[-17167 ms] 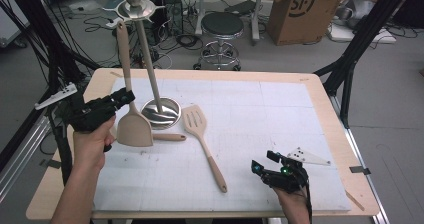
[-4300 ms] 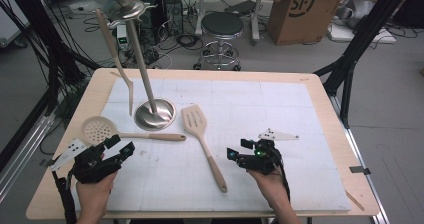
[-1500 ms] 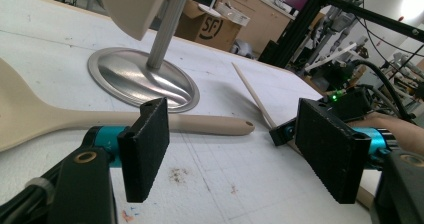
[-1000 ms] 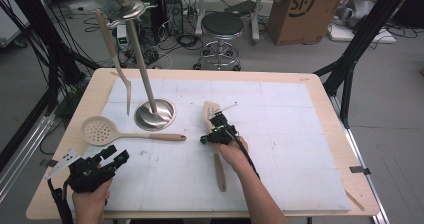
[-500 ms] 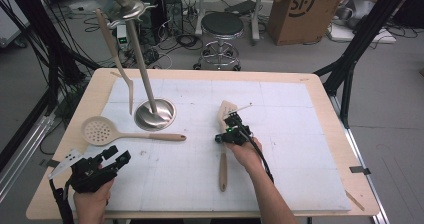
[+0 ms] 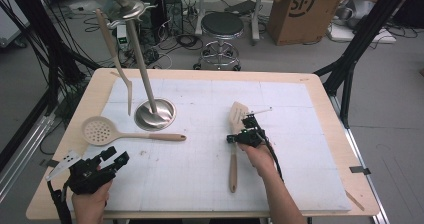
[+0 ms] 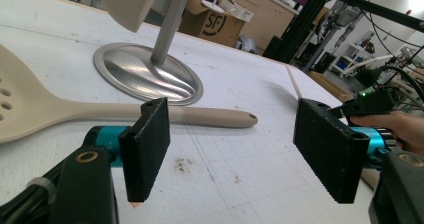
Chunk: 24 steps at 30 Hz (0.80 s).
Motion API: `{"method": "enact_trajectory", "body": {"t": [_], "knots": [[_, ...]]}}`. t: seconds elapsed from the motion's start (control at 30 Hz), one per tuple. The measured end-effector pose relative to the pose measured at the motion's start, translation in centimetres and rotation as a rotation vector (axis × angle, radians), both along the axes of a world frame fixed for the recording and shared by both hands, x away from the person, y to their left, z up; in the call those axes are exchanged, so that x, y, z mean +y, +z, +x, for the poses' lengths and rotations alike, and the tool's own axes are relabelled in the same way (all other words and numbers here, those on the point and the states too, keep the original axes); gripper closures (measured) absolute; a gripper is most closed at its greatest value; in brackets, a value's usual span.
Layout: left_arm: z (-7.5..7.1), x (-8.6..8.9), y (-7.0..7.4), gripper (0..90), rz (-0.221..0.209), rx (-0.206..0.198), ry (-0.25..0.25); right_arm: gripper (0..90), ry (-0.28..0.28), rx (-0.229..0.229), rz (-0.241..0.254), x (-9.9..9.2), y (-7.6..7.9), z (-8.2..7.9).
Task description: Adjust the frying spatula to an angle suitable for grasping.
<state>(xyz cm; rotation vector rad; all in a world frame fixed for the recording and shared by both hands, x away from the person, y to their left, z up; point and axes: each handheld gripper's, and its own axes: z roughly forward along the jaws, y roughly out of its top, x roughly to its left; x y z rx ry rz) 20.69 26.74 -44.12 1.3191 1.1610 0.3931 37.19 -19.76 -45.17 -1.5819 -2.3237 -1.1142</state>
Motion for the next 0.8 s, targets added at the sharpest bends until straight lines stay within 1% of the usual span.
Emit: {"method": "enact_trajectory", "body": {"t": [0.2, 0.3, 0.4, 0.43, 0.47, 0.5, 0.53, 0.57, 0.67, 0.8], "knots": [[0.0, -0.1, -0.1, 31.4, 0.007, 0.002, -0.004, 90.0, -0.021, -0.007, -0.001, -1.2, -0.1, -0.5], [-0.1, -0.1, -0.1, 31.5, 0.001, -0.001, -0.007, 90.0, -0.025, -0.011, -0.005, -1.6, -0.1, -1.0], [-0.1, -0.1, -0.1, 31.5, 0.007, 0.001, -0.011, 90.0, -0.036, -0.008, 0.015, -2.0, -0.2, -1.3], [-0.1, -0.2, -0.1, 31.5, 0.006, 0.001, -0.011, 90.0, -0.029, -0.002, 0.035, -2.2, -0.2, -1.4], [-0.1, -0.2, -0.1, 31.5, 0.007, 0.001, -0.012, 90.0, -0.030, 0.020, 0.100, -2.6, -0.4, -1.5], [-0.1, -0.2, -0.1, 31.6, 0.005, 0.001, -0.012, 90.0, -0.043, 0.034, 0.182, -3.2, -0.4, -1.7], [0.0, -0.2, -0.1, 31.6, 0.003, 0.001, -0.011, 90.0, -0.055, 0.033, 0.237, -4.0, -0.2, -2.0], [0.0, -0.2, -0.1, 31.5, 0.003, 0.001, -0.014, 90.0, -0.058, 0.024, 0.244, -4.4, 0.0, -2.3], [0.2, -0.3, -0.1, 31.6, 0.001, 0.003, -0.020, 90.0, -0.063, 0.011, 0.198, -5.6, 0.4, -3.3], [0.3, -0.7, -0.1, 31.6, 0.005, 0.002, -0.030, 90.0, -0.056, 0.016, 0.160, -7.1, -0.3, -5.1]]}}
